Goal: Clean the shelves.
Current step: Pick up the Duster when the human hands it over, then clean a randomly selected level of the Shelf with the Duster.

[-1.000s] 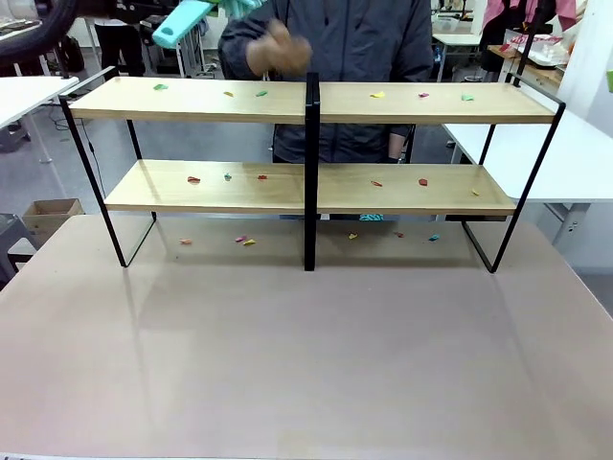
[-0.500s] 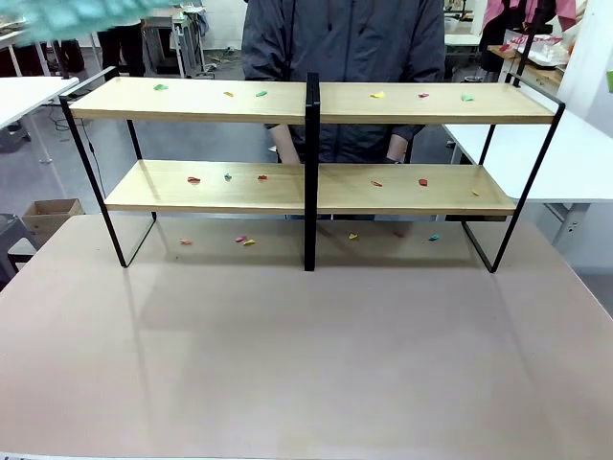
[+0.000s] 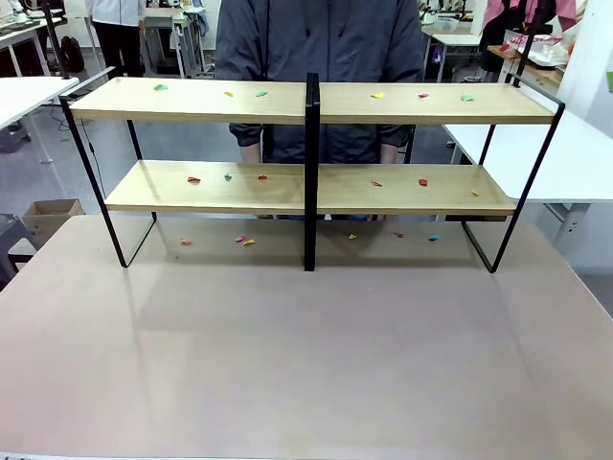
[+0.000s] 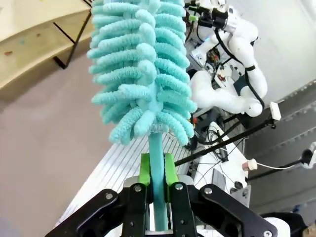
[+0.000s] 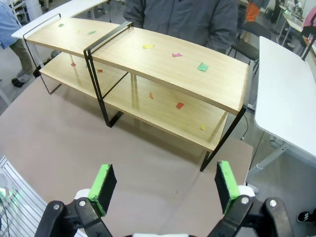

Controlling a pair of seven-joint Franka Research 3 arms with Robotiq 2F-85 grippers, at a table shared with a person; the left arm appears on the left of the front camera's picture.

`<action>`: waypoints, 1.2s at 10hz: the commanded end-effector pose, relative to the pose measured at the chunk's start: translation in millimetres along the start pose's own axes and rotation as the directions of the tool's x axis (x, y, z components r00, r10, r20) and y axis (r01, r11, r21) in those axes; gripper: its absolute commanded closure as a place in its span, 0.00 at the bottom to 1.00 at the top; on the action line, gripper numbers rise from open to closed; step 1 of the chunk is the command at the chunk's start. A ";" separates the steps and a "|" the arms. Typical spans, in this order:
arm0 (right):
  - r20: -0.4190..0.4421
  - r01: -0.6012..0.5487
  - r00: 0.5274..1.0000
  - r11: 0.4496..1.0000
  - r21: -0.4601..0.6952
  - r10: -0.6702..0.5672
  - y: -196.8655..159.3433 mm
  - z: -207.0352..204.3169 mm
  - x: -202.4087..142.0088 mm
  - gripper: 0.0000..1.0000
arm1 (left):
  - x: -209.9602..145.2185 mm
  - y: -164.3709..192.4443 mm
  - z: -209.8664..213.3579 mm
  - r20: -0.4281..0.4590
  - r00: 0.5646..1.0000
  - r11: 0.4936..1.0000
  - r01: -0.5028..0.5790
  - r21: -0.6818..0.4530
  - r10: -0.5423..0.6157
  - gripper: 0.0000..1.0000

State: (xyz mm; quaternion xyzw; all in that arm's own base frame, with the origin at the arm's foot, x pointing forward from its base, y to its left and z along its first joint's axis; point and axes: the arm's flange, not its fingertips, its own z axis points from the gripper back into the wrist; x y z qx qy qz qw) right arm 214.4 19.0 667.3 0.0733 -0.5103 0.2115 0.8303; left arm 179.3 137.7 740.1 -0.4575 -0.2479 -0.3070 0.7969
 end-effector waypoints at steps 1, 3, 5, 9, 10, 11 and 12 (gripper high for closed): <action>0.001 0.003 1.000 1.000 0.003 -0.003 -0.8 0.0 -0.2 0.00 | 25.1 -3.3 -32.2 -0.075 0.997 0.999 -0.007 -0.044 0.004 0.97; 0.001 0.003 1.000 1.000 0.003 -0.003 -0.8 0.0 -0.2 0.00 | 25.1 -3.3 -32.2 -0.075 0.997 0.999 -0.007 -0.044 0.004 0.97; 0.001 0.003 1.000 1.000 0.003 -0.003 -0.8 0.0 -0.2 0.00 | 25.1 -3.3 -32.2 -0.075 0.997 0.999 -0.007 -0.044 0.004 0.97; 0.001 0.003 1.000 1.000 0.003 -0.003 -0.8 0.0 -0.2 0.00 | 25.7 2.2 -34.9 -0.088 0.996 1.000 -0.002 -0.027 -0.001 0.87; 0.001 0.003 1.000 1.000 0.003 -0.003 -0.8 0.0 -0.2 0.00 | 45.5 -6.4 -77.5 -0.221 0.975 0.999 -0.043 -0.023 0.037 0.87; 0.001 0.003 1.000 1.000 0.003 -0.003 -0.8 0.0 -0.2 0.00 | 42.3 -22.6 -124.6 -0.435 0.900 0.996 -0.068 -0.051 0.039 0.87; 0.001 0.003 1.000 1.000 0.003 -0.003 -0.8 0.0 -0.2 0.00 | 27.1 -19.4 -150.4 -0.600 0.799 0.998 -0.054 -0.014 0.035 0.87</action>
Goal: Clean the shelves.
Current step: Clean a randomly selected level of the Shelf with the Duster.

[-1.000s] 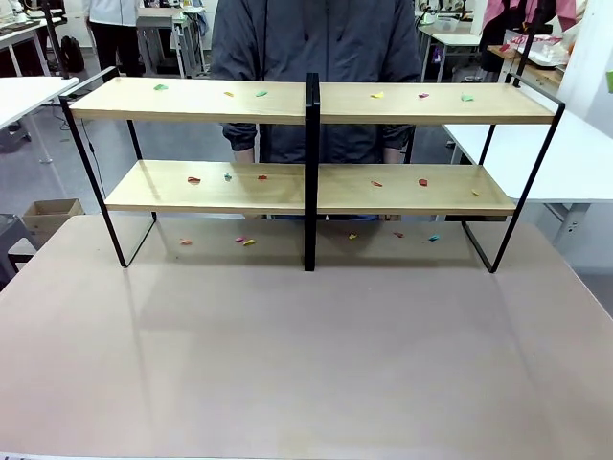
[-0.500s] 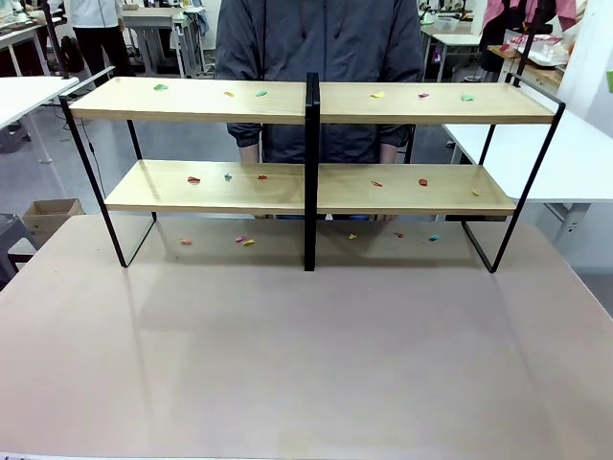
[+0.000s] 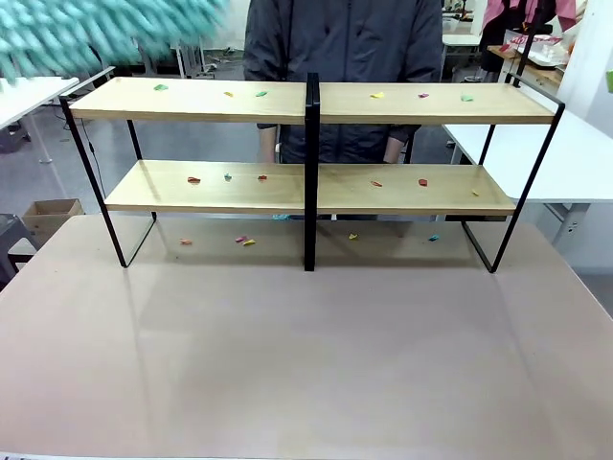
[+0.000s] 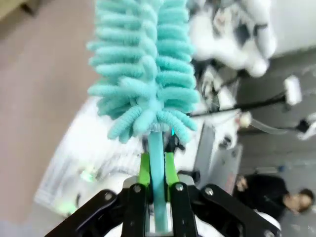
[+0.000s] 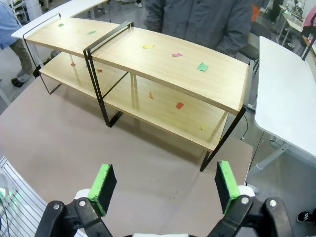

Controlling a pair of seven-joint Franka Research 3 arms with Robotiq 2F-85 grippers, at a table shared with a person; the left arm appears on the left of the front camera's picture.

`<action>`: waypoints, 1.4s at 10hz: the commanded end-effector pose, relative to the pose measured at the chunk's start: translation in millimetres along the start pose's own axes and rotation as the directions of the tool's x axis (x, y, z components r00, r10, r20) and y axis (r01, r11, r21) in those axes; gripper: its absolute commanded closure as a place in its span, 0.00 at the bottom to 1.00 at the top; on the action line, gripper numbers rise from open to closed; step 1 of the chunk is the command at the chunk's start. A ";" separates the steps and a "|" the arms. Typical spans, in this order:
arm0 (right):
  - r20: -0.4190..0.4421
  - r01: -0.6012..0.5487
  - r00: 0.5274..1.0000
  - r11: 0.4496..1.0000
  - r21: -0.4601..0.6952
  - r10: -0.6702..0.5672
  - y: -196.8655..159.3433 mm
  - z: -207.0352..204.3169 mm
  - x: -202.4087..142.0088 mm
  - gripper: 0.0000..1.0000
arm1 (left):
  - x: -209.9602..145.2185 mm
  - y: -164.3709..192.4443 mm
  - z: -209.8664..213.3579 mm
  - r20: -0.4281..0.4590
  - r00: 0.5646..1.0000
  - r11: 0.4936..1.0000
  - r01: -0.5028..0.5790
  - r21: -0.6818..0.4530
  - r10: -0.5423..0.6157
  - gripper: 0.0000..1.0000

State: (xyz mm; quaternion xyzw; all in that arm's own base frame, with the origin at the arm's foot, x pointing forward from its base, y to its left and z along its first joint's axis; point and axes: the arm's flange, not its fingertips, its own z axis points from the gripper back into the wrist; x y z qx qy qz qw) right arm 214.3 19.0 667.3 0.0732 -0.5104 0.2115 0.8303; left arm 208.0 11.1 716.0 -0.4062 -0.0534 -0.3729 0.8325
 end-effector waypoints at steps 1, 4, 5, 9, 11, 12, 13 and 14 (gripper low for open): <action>0.001 0.003 1.000 1.000 0.003 -0.003 -0.8 -0.1 -0.3 0.00 | -2.2 12.4 -51.2 -0.308 0.949 0.997 -0.061 0.037 0.069 0.87; 0.001 0.003 1.000 1.000 0.003 -0.003 -0.8 -0.1 -0.3 0.00 | 6.7 49.7 -98.7 -0.072 0.963 0.962 -0.251 0.109 0.260 0.87; 0.001 0.003 1.000 1.000 0.003 -0.003 -0.8 -0.1 -0.3 0.00 | 5.8 29.4 -95.4 -0.312 0.940 0.990 -0.128 0.060 0.140 0.87; 0.001 0.003 1.000 1.000 0.003 -0.003 -0.8 -0.1 -0.3 0.00 | 25.6 68.3 -108.1 -0.228 0.947 0.974 -0.217 0.064 0.226 0.87; 0.001 0.003 1.000 1.000 0.003 -0.003 -0.8 -0.1 -0.3 0.00 | 40.0 102.1 -117.0 -0.164 0.953 0.966 -0.259 -0.009 0.254 0.87; 0.001 0.003 1.000 1.000 0.003 -0.003 -0.8 -0.1 -0.3 0.00 | 46.3 115.6 -119.4 -0.078 0.959 0.962 -0.273 0.016 0.274 0.87; 0.001 0.003 1.000 1.000 0.003 -0.003 -0.8 -0.1 -0.3 0.00 | 50.9 126.2 -124.5 -0.027 0.965 0.966 -0.259 0.013 0.259 0.87; 0.001 0.003 1.000 1.000 0.003 -0.003 -0.8 -0.1 -0.3 0.00 | 56.0 137.4 -134.5 0.039 0.963 0.963 -0.268 0.031 0.267 0.87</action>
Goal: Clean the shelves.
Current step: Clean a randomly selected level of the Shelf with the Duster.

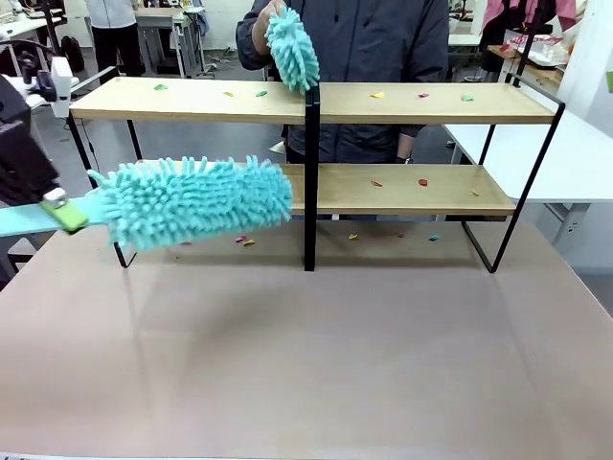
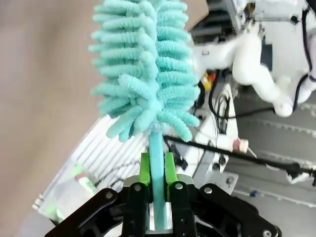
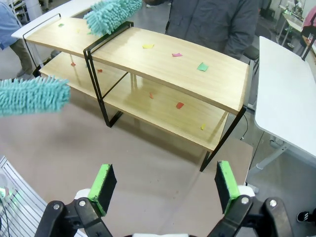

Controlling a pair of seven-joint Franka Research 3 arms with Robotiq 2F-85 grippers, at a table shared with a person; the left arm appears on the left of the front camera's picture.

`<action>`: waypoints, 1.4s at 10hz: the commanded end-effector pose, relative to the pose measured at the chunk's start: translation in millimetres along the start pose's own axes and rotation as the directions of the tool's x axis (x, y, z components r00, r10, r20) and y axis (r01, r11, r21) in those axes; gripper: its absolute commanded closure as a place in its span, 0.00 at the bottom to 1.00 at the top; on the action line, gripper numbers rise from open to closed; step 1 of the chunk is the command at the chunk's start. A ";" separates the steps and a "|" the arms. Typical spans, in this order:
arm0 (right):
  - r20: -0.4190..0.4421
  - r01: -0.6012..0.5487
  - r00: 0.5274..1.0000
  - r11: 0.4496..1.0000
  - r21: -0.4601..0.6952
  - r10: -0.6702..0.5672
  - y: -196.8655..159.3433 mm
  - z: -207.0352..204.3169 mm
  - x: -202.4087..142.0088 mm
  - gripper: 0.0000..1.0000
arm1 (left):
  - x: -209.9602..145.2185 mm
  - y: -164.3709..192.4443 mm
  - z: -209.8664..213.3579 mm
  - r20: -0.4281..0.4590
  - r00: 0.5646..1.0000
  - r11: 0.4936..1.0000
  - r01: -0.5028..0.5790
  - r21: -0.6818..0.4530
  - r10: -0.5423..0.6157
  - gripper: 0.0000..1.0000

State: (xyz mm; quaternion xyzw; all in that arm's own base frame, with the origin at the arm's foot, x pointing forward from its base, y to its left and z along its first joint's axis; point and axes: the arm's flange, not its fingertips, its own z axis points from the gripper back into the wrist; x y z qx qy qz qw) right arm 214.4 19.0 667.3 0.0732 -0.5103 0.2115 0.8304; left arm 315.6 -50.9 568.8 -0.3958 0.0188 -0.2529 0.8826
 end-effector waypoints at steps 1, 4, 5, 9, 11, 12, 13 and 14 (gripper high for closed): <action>0.001 0.003 1.000 1.000 0.003 -0.003 -0.8 0.0 -0.3 0.00 | 5.8 7.2 -24.2 0.139 0.990 0.999 -0.021 0.029 0.016 0.87; 0.001 0.003 1.000 1.000 0.003 -0.003 -0.8 0.0 -0.3 0.00 | 11.2 19.6 -14.7 0.125 0.992 0.999 -0.038 0.025 0.034 0.87; 0.001 0.003 1.000 1.000 0.003 -0.003 -0.8 0.0 -0.3 0.00 | 11.2 19.6 -14.7 0.125 0.992 0.999 -0.038 0.025 0.034 0.87; 0.001 0.003 1.000 1.000 0.003 -0.003 -0.8 0.0 -0.3 0.00 | 44.4 48.5 -56.4 0.256 0.958 0.991 -0.137 -0.003 0.133 0.87; 0.001 0.003 1.000 1.000 0.003 -0.003 -0.8 0.0 -0.3 0.00 | 57.1 46.8 -75.2 0.369 0.918 0.988 -0.155 -0.003 0.145 0.87; 0.001 0.003 1.000 1.000 0.003 -0.003 -0.8 0.0 -0.3 0.00 | 62.5 45.7 -80.3 0.408 0.902 0.989 -0.149 -0.016 0.142 0.87; 0.001 0.003 1.000 1.000 0.003 -0.003 -0.8 0.0 -0.3 0.00 | 67.5 45.3 -85.6 0.466 0.875 0.989 -0.150 -0.006 0.135 0.87; 0.001 0.003 1.000 1.000 0.003 -0.003 -0.8 0.0 -0.3 0.00 | 73.5 46.5 -90.3 0.464 0.875 0.989 -0.150 -0.015 0.140 0.87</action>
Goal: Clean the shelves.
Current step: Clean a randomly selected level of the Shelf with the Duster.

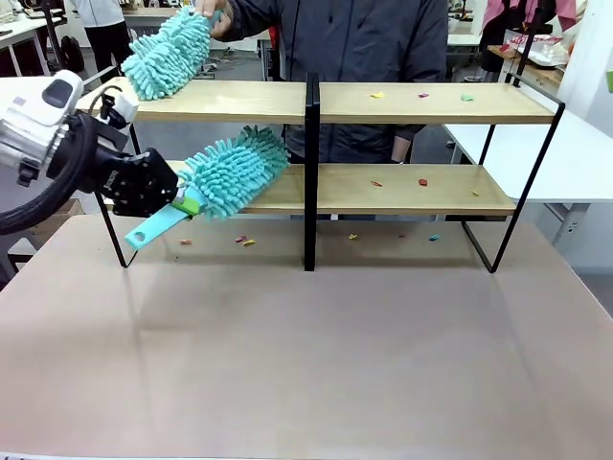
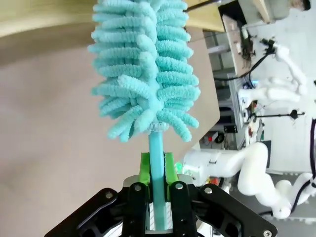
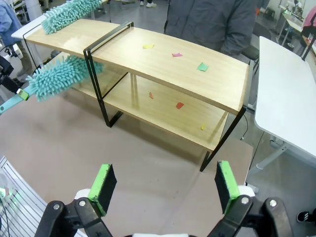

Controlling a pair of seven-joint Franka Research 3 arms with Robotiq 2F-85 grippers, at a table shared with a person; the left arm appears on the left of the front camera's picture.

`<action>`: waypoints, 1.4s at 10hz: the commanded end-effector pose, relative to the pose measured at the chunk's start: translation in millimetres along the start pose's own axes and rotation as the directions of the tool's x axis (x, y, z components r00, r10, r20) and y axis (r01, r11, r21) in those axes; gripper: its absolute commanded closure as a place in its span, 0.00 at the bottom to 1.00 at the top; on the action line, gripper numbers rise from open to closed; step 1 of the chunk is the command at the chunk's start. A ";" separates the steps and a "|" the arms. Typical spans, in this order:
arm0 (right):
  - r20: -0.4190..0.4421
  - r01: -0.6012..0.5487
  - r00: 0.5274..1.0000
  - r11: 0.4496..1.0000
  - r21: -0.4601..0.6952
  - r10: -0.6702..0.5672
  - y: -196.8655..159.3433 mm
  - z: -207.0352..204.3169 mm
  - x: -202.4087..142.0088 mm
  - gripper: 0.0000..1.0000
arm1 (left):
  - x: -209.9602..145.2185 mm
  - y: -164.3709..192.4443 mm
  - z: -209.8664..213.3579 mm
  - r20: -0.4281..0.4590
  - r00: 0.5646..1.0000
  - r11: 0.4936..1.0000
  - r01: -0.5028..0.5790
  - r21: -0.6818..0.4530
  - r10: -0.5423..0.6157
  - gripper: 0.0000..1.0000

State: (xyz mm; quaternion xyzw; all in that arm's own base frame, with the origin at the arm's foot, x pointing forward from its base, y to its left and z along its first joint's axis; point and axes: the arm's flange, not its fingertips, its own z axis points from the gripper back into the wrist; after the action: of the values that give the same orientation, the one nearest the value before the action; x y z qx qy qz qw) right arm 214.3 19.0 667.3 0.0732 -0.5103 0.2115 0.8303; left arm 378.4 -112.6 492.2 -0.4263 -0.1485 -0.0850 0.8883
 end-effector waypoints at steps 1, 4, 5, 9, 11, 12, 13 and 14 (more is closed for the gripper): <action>0.001 0.003 1.000 1.000 0.003 -0.003 -0.8 -0.1 -0.3 0.00 | 1.1 -0.7 -17.7 0.023 1.000 1.000 -0.002 0.006 0.002 0.87; 0.001 0.003 1.000 1.000 0.003 -0.003 -0.8 -0.1 -0.3 0.00 | 8.8 4.6 -33.7 0.010 0.999 0.996 -0.040 0.083 0.040 0.87; 0.001 0.003 1.000 1.000 0.003 -0.003 -0.8 -0.1 -0.3 0.00 | 12.5 7.1 -38.5 0.047 0.998 0.993 -0.046 0.110 0.041 0.87; 0.001 0.003 1.000 1.000 0.003 -0.003 -0.8 -0.1 -0.3 0.00 | 11.5 19.0 -35.8 0.089 0.993 0.942 -0.104 0.321 0.079 0.87; 0.001 0.003 1.000 1.000 0.003 -0.003 -0.8 -0.1 -0.3 0.00 | 0.0 16.3 -18.8 0.075 0.982 0.866 -0.186 0.465 0.171 0.87; 0.001 0.003 1.000 1.000 0.003 -0.003 -0.8 -0.1 -0.3 0.00 | -8.5 13.0 -9.3 0.071 0.977 0.842 -0.208 0.497 0.200 0.87; 0.001 0.003 1.000 1.000 0.003 -0.003 -0.8 -0.1 -0.3 0.00 | -13.4 12.5 1.1 0.095 0.967 0.817 -0.252 0.518 0.238 0.87; 0.001 0.003 1.000 1.000 0.003 -0.003 -0.8 -0.1 -0.3 0.00 | -16.5 12.8 12.4 0.150 0.950 0.783 -0.312 0.538 0.275 0.87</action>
State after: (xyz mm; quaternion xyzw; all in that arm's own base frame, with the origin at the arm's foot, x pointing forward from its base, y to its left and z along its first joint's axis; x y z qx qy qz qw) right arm 214.3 19.0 667.3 0.0732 -0.5103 0.2115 0.8304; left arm 377.1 -101.0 474.1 -0.1770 -0.1467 0.0809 0.9699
